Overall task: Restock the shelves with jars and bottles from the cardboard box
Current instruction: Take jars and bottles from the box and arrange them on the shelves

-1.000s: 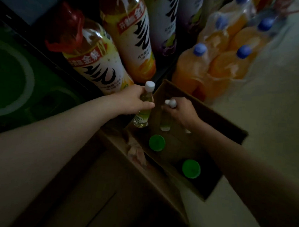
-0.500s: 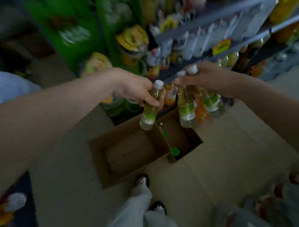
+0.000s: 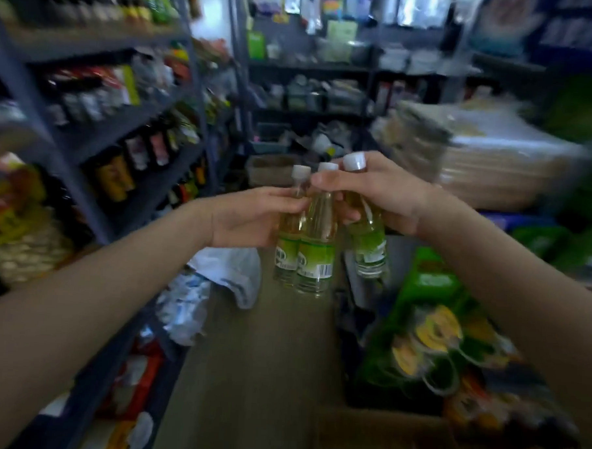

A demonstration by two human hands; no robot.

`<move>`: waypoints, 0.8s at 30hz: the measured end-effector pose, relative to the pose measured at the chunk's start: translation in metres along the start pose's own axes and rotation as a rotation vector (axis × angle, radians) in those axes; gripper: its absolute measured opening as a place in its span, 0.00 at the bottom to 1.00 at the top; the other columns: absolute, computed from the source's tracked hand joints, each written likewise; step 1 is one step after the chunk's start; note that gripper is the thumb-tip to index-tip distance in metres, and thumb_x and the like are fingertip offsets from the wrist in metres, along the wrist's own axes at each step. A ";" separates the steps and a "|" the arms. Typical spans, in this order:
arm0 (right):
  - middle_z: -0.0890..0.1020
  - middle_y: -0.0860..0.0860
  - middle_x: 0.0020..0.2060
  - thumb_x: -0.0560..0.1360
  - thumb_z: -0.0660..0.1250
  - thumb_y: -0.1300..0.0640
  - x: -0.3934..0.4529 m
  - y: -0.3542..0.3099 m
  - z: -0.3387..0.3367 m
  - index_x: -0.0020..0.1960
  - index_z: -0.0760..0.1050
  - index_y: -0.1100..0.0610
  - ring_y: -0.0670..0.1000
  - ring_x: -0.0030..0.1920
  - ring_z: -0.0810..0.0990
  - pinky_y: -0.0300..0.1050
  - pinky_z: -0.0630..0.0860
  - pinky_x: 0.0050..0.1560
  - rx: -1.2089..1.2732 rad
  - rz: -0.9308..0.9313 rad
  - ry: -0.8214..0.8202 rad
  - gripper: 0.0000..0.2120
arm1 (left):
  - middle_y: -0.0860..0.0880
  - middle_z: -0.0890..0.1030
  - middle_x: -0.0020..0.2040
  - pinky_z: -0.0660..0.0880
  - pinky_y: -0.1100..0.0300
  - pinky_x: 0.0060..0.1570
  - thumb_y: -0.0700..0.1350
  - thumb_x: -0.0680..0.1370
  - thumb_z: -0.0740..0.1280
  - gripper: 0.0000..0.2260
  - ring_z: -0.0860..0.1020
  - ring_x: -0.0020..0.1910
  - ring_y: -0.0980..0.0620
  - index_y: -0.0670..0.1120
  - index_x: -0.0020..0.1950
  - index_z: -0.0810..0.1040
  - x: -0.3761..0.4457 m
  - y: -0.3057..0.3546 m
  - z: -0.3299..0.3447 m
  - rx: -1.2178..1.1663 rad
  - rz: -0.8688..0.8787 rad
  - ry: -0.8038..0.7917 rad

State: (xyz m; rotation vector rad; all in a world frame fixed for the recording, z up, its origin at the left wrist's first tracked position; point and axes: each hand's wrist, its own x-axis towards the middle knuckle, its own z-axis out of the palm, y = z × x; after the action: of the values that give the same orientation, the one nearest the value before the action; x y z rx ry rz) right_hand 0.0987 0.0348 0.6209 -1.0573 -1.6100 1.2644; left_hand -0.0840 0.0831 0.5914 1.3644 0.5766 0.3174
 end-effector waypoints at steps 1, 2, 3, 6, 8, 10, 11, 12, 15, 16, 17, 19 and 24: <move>0.69 0.51 0.23 0.74 0.67 0.60 0.034 -0.002 0.014 0.35 0.69 0.62 0.47 0.21 0.68 0.37 0.67 0.24 -0.010 -0.019 -0.020 0.11 | 0.47 0.81 0.54 0.79 0.55 0.49 0.47 0.74 0.67 0.14 0.80 0.52 0.50 0.47 0.58 0.78 -0.009 0.003 -0.030 -0.033 0.029 0.048; 0.70 0.50 0.23 0.74 0.67 0.61 0.067 -0.006 0.028 0.36 0.70 0.63 0.47 0.22 0.68 0.38 0.67 0.25 -0.030 -0.031 -0.031 0.10 | 0.46 0.80 0.54 0.79 0.55 0.51 0.47 0.76 0.63 0.13 0.80 0.52 0.50 0.45 0.59 0.77 -0.018 0.007 -0.058 -0.069 0.042 0.108; 0.72 0.50 0.23 0.74 0.66 0.62 0.095 -0.011 0.042 0.38 0.73 0.64 0.47 0.22 0.68 0.39 0.67 0.25 -0.050 -0.038 -0.032 0.07 | 0.47 0.82 0.51 0.79 0.57 0.50 0.46 0.78 0.60 0.12 0.81 0.49 0.51 0.45 0.58 0.77 -0.028 0.010 -0.082 -0.104 0.047 0.167; 0.76 0.51 0.26 0.74 0.61 0.66 0.164 -0.032 0.059 0.40 0.77 0.63 0.46 0.22 0.68 0.37 0.68 0.25 -0.088 -0.063 -0.028 0.07 | 0.50 0.84 0.41 0.80 0.61 0.42 0.45 0.81 0.55 0.11 0.82 0.40 0.54 0.46 0.51 0.77 -0.039 0.036 -0.146 -0.120 0.032 0.241; 0.77 0.49 0.27 0.74 0.60 0.67 0.201 -0.044 0.062 0.39 0.78 0.60 0.45 0.22 0.68 0.36 0.68 0.24 -0.112 -0.039 -0.053 0.10 | 0.51 0.84 0.41 0.80 0.62 0.40 0.44 0.81 0.54 0.12 0.83 0.39 0.55 0.46 0.50 0.77 -0.041 0.051 -0.179 -0.121 0.019 0.211; 0.78 0.47 0.28 0.73 0.60 0.65 0.236 -0.053 0.058 0.39 0.79 0.58 0.44 0.21 0.68 0.35 0.68 0.24 -0.108 -0.012 -0.088 0.10 | 0.51 0.84 0.41 0.80 0.61 0.41 0.45 0.81 0.55 0.12 0.83 0.40 0.54 0.46 0.49 0.78 -0.036 0.063 -0.208 -0.127 0.035 0.193; 0.78 0.47 0.27 0.72 0.60 0.64 0.254 -0.055 0.055 0.39 0.79 0.58 0.43 0.20 0.68 0.35 0.68 0.23 -0.102 -0.007 -0.099 0.10 | 0.50 0.84 0.42 0.80 0.60 0.42 0.46 0.80 0.56 0.11 0.83 0.41 0.54 0.46 0.49 0.78 -0.031 0.067 -0.221 -0.128 0.050 0.184; 0.77 0.47 0.26 0.73 0.59 0.64 0.271 -0.055 0.051 0.39 0.78 0.58 0.43 0.20 0.67 0.34 0.68 0.23 -0.104 -0.005 -0.098 0.10 | 0.50 0.84 0.43 0.80 0.59 0.44 0.46 0.79 0.57 0.11 0.83 0.41 0.54 0.46 0.50 0.78 -0.026 0.072 -0.234 -0.126 0.062 0.184; 0.76 0.47 0.23 0.75 0.57 0.67 0.323 -0.047 0.037 0.39 0.76 0.60 0.43 0.19 0.66 0.33 0.67 0.24 -0.121 0.021 -0.036 0.11 | 0.51 0.84 0.43 0.80 0.59 0.44 0.45 0.79 0.59 0.09 0.83 0.42 0.54 0.47 0.51 0.78 -0.002 0.081 -0.273 -0.080 0.079 0.227; 0.76 0.47 0.23 0.75 0.57 0.67 0.341 -0.044 0.031 0.39 0.76 0.60 0.44 0.19 0.66 0.34 0.67 0.25 -0.118 0.025 -0.015 0.11 | 0.51 0.84 0.43 0.80 0.59 0.44 0.45 0.79 0.59 0.09 0.83 0.42 0.54 0.47 0.51 0.78 0.008 0.084 -0.286 -0.079 0.088 0.249; 0.74 0.47 0.22 0.74 0.58 0.66 0.361 -0.039 0.024 0.39 0.76 0.60 0.44 0.19 0.66 0.36 0.66 0.26 -0.117 0.023 0.003 0.10 | 0.50 0.84 0.44 0.80 0.59 0.44 0.45 0.79 0.59 0.09 0.83 0.43 0.54 0.46 0.52 0.78 0.021 0.088 -0.301 -0.075 0.102 0.268; 0.70 0.49 0.19 0.74 0.59 0.65 0.404 -0.032 0.006 0.38 0.76 0.59 0.45 0.19 0.65 0.41 0.63 0.29 -0.122 0.012 0.025 0.09 | 0.48 0.83 0.47 0.79 0.58 0.46 0.46 0.79 0.60 0.09 0.82 0.44 0.52 0.46 0.54 0.78 0.049 0.098 -0.330 -0.077 0.117 0.311; 0.68 0.49 0.18 0.73 0.68 0.59 0.526 -0.033 -0.052 0.29 0.76 0.54 0.46 0.21 0.65 0.38 0.67 0.29 -0.038 -0.071 -0.073 0.13 | 0.49 0.84 0.45 0.80 0.59 0.44 0.46 0.79 0.60 0.09 0.83 0.43 0.53 0.47 0.52 0.79 0.124 0.145 -0.411 -0.083 0.188 0.422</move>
State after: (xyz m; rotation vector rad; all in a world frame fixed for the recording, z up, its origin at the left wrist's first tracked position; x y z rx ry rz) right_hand -0.0239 0.5420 0.7135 -0.9786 -1.7177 1.2419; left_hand -0.1952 0.5158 0.6674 1.2789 0.7745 0.7855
